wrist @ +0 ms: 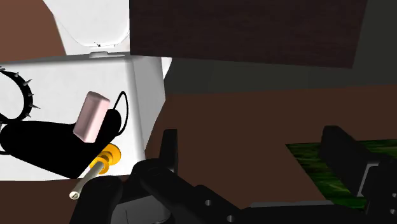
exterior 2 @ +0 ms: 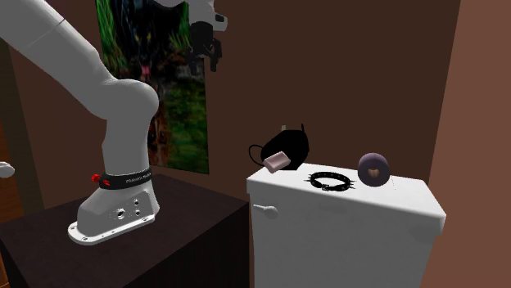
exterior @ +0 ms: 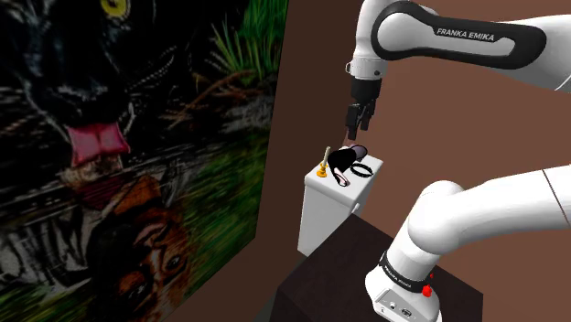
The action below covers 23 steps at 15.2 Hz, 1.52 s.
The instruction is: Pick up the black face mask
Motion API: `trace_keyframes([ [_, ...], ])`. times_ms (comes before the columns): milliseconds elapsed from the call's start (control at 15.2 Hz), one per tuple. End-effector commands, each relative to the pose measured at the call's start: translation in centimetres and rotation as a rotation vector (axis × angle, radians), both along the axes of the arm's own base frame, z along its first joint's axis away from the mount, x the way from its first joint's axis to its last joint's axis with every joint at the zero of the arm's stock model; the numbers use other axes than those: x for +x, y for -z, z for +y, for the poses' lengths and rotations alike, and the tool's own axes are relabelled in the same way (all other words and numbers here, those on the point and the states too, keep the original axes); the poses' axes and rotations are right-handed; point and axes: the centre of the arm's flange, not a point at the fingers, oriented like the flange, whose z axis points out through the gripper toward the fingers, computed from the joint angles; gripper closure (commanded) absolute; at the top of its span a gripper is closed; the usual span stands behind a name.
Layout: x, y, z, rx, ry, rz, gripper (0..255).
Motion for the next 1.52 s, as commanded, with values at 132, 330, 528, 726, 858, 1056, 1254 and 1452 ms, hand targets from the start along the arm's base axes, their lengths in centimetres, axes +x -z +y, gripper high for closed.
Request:
trace_keyframes([
  [132, 1.3, 1.5, -1.6, 0.006, 0.060, -0.025, 0],
  [330, 3.1, 3.7, -4.2, 0.016, 0.151, -0.063, 0],
  [528, 4.8, 5.9, -6.8, 0.026, 0.241, -0.101, 0],
  [726, 6.3, 8.0, -9.6, 0.035, 0.331, -0.139, 0],
  [858, 7.3, 9.5, -11.6, 0.042, 0.392, -0.165, 0],
  [1056, 8.5, 11.6, -14.5, 0.051, 0.482, -0.203, 0],
  [1254, 9.5, 13.6, -17.6, 0.061, 0.572, -0.241, 0],
  [1452, 10.3, 15.7, -20.7, 0.070, 0.663, -0.279, 0],
])
